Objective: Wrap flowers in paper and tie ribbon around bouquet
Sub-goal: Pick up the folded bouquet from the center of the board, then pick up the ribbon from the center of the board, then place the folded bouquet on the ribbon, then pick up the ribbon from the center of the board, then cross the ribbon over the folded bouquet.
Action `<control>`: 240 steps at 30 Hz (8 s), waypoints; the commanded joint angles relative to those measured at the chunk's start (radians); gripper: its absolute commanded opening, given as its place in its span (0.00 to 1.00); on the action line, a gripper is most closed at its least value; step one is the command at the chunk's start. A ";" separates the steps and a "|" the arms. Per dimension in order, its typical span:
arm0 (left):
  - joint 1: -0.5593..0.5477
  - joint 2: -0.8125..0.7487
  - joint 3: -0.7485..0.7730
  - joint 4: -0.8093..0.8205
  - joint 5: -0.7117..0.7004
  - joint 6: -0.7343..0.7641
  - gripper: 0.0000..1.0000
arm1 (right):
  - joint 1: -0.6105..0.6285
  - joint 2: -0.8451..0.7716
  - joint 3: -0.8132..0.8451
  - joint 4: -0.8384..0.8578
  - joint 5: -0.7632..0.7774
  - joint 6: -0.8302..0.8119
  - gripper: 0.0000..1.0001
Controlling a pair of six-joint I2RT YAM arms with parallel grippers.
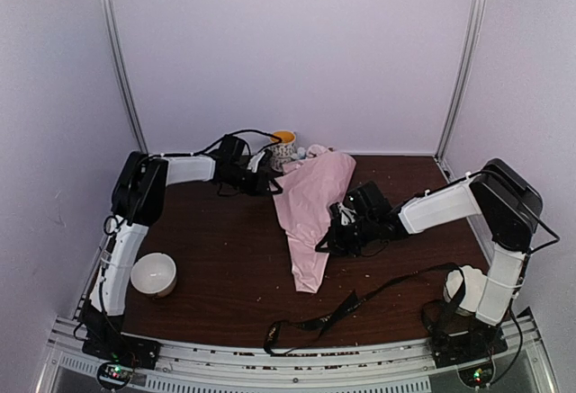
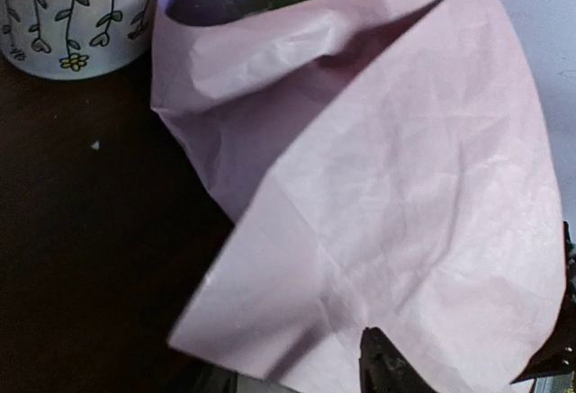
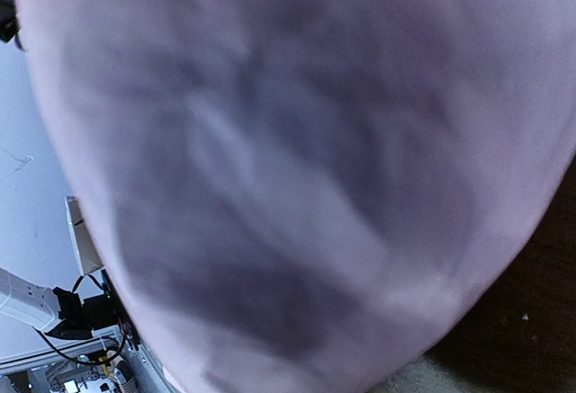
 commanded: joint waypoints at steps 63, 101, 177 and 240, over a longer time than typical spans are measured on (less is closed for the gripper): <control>-0.127 -0.687 -0.913 0.155 -0.485 0.040 0.00 | -0.013 -0.126 0.199 -0.370 0.043 -0.193 0.00; -0.156 -0.842 -0.593 0.078 -0.475 0.384 0.00 | 0.067 -0.074 0.102 -0.256 0.012 -0.110 0.00; -0.226 -0.406 -0.348 -0.012 -0.370 0.274 0.00 | -0.104 -0.217 0.714 -0.484 0.252 -0.660 0.00; -0.408 -0.365 -0.329 -0.175 -0.014 0.062 0.82 | -0.071 0.306 0.757 -0.473 0.220 -0.403 0.00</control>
